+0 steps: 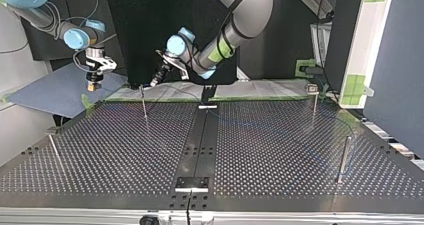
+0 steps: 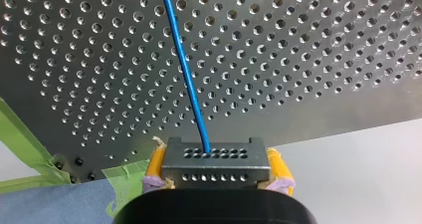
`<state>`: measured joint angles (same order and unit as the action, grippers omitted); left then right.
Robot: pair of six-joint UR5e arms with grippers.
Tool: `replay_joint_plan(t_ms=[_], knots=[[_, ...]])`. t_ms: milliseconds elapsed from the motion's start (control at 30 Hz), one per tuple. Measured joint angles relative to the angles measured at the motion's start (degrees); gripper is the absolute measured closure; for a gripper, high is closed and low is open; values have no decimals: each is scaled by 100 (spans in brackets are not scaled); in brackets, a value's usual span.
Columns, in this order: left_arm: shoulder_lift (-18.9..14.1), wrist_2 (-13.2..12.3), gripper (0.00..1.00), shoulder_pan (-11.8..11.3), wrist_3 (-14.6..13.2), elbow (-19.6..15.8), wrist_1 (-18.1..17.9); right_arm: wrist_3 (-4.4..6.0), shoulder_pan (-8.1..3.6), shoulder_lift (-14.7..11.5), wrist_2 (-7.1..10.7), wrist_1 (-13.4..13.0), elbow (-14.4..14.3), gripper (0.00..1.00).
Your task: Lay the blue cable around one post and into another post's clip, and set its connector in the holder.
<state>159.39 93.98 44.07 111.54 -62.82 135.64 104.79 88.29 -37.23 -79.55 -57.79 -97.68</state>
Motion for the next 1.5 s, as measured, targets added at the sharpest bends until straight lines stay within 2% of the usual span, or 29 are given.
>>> replay_joint_plan(t_ms=[533, 767, 1200, 1233, 1267, 1333, 1367, 1400, 1433, 1467, 1500], knots=[[51, -85, 99, -170, 153, 18, -52, 0, -8, 0, 21, -41, 6, 73], [51, -127, 99, -246, 202, 54, -51, 0, -41, -6, 167, -72, 63, 73], [50, -148, 99, -326, 129, 71, 42, 0, -33, -7, 210, -33, 94, 73], [50, -147, 94, -332, 98, 71, 60, 0, -28, -7, 211, -33, 94, 73], [50, -145, 94, -337, 64, 71, 78, 0, -23, -6, 211, -31, 94, 73], [51, -143, 76, -350, -19, 71, 115, 0, -16, -4, 212, -22, 93, 73], [51, -143, 76, -355, -52, 71, 125, 0, -13, -3, 212, -16, 94, 73], [52, -134, 52, -364, -89, 69, 141, 0, -14, -3, 202, -13, 95, 73], [55, -136, 33, -377, -115, 68, 145, 0, -24, -4, 204, -11, 98, 73], [53, -141, 33, -382, -139, 69, 151, 0, -19, -3, 217, -4, 97, 73], [50, -149, 21, -376, -172, 69, 166, 0, -12, -3, 227, -1, 97, 73]])
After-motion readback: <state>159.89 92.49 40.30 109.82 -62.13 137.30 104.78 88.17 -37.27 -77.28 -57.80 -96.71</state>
